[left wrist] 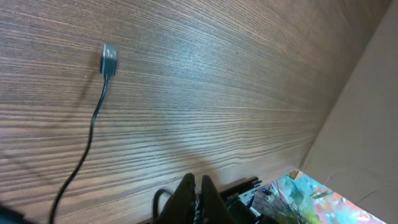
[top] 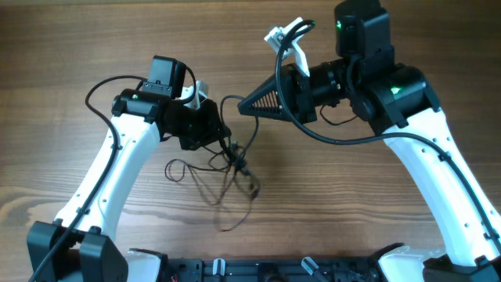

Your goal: Untangle cables

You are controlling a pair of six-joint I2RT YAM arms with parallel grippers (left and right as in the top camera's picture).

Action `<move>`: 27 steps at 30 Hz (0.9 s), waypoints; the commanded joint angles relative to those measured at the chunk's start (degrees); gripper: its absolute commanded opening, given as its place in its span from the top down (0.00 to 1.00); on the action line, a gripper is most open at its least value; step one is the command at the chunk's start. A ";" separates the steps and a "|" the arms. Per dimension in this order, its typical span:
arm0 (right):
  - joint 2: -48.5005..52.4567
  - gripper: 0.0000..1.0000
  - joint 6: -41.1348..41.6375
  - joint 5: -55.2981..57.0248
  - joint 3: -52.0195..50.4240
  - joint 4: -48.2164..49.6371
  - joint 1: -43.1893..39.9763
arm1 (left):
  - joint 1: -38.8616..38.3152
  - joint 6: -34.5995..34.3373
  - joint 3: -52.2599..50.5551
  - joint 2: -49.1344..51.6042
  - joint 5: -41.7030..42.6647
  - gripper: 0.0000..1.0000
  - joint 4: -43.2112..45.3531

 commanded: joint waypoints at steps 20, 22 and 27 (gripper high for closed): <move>0.55 0.62 23.30 75.89 0.92 -28.96 0.28 | 0.85 -4.70 -0.04 0.28 -19.82 0.91 -2.40; 1.09 0.49 22.27 75.60 0.92 -29.27 0.28 | 0.83 -4.70 -0.04 0.28 -19.82 0.91 -2.43; 4.02 0.16 15.23 69.00 0.90 -30.12 0.33 | 0.83 -4.70 -0.04 0.28 -18.88 0.74 -2.43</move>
